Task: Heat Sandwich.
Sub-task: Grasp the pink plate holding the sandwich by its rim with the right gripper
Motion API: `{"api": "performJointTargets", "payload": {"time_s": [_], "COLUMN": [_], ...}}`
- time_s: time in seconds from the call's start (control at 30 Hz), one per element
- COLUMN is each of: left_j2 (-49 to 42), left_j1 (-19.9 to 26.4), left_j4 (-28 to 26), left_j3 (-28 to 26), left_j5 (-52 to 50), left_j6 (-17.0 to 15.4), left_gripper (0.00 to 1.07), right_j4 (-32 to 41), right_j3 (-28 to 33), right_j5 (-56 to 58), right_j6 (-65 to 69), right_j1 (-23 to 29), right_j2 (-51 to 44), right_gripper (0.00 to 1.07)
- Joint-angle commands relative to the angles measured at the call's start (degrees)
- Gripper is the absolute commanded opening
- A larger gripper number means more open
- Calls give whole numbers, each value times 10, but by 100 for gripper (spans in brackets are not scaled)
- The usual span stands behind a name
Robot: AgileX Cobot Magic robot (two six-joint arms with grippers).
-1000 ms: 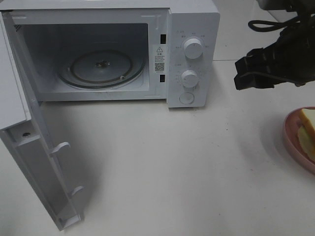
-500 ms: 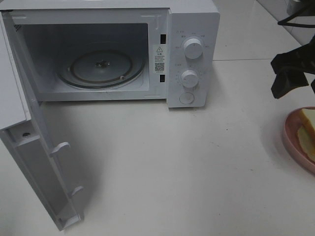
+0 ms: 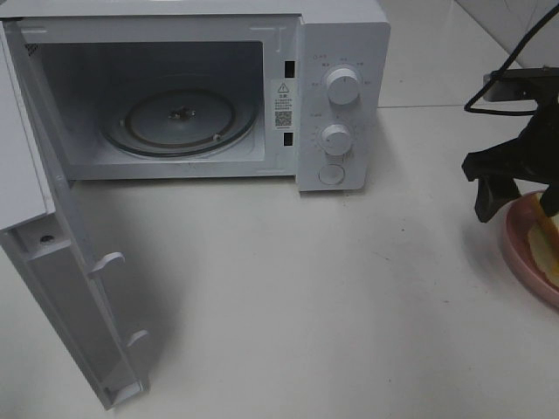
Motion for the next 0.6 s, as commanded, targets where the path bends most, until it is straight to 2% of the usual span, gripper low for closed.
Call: {"api": "performJointTargets", "payload": {"time_s": [0.03,0.3,0.6], "left_j2": [-3,-3,-3], "left_j1": [-2,-2,-2], "left_j4": [-5,-5,-5], "left_j3": [2,2,2], "left_j5": [-8,-8,-8], "left_j6": [-1,-1,-1], "left_gripper": [76,76,76], "right_j4": [-13,-50,-50], "right_j3": [-3,-3,-3], "right_j5": [-18,-32,-48], "right_j6": [17,56,73], "right_j1": [-2,-2,-2], "right_j2": [23,70,97], "right_gripper": [74,74,72]}}
